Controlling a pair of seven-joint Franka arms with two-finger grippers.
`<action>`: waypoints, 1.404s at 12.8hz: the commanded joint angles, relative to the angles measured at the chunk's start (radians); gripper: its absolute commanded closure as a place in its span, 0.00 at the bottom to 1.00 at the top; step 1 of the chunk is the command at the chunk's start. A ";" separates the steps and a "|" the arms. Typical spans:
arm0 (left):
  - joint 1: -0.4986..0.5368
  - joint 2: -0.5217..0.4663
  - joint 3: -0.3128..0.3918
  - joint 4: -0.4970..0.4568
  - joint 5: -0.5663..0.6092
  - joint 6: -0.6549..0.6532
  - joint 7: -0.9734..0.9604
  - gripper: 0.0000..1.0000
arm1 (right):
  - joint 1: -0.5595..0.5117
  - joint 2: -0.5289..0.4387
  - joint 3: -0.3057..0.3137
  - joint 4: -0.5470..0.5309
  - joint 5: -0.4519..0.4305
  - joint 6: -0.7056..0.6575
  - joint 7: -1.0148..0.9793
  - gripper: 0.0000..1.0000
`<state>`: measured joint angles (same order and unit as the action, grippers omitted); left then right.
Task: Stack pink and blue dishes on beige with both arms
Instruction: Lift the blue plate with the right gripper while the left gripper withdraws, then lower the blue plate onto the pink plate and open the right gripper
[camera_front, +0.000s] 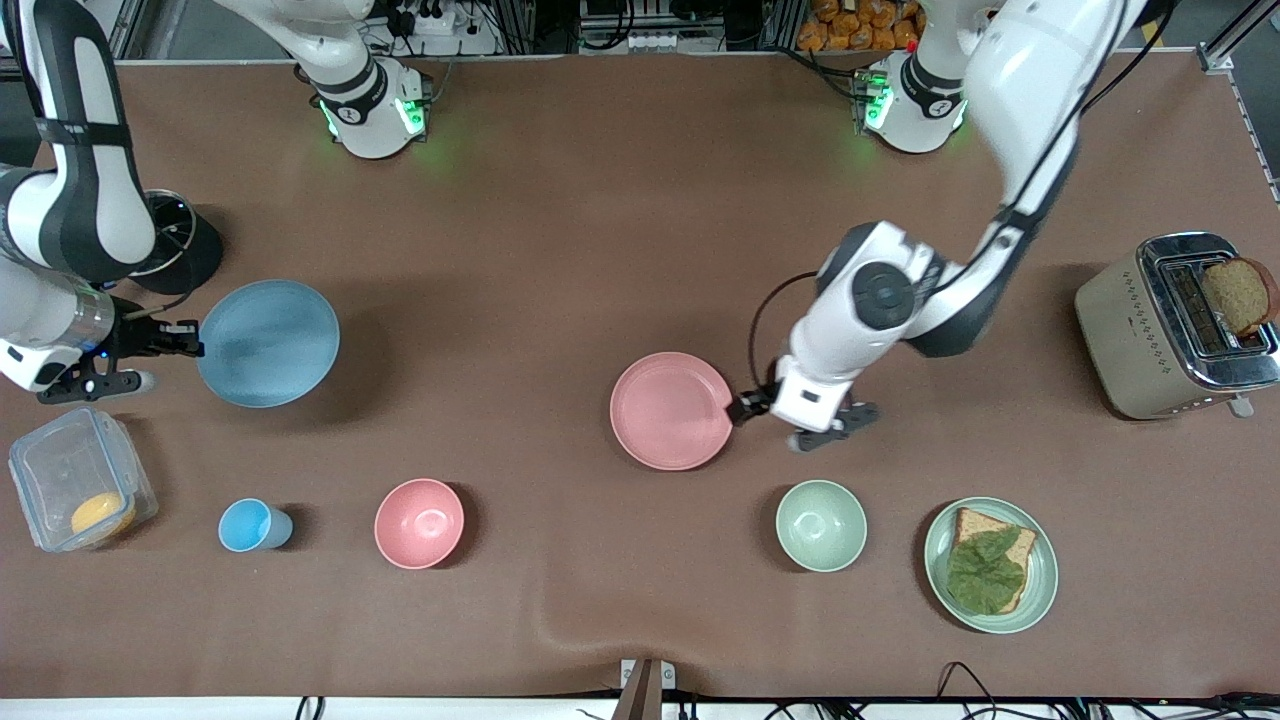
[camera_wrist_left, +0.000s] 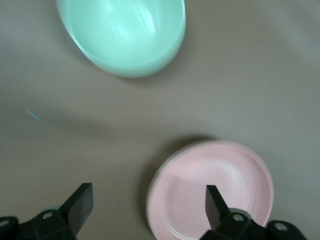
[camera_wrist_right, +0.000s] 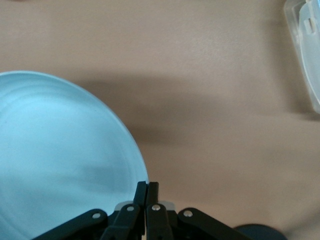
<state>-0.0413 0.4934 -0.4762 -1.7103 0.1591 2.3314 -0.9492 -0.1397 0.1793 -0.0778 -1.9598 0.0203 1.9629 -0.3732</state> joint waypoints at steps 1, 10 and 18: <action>0.137 -0.220 -0.007 -0.022 0.001 -0.168 0.215 0.00 | 0.011 -0.043 -0.004 0.042 0.045 -0.114 0.010 1.00; 0.165 -0.443 0.222 0.186 -0.101 -0.668 0.739 0.00 | 0.149 -0.043 -0.004 0.163 0.075 -0.274 0.238 1.00; 0.098 -0.466 0.291 0.182 -0.108 -0.727 0.757 0.00 | 0.437 0.049 -0.005 0.186 0.299 -0.115 0.661 1.00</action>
<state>0.0621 0.0336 -0.1900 -1.5230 0.0654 1.6174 -0.2085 0.2338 0.1712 -0.0722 -1.7969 0.2711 1.7918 0.2089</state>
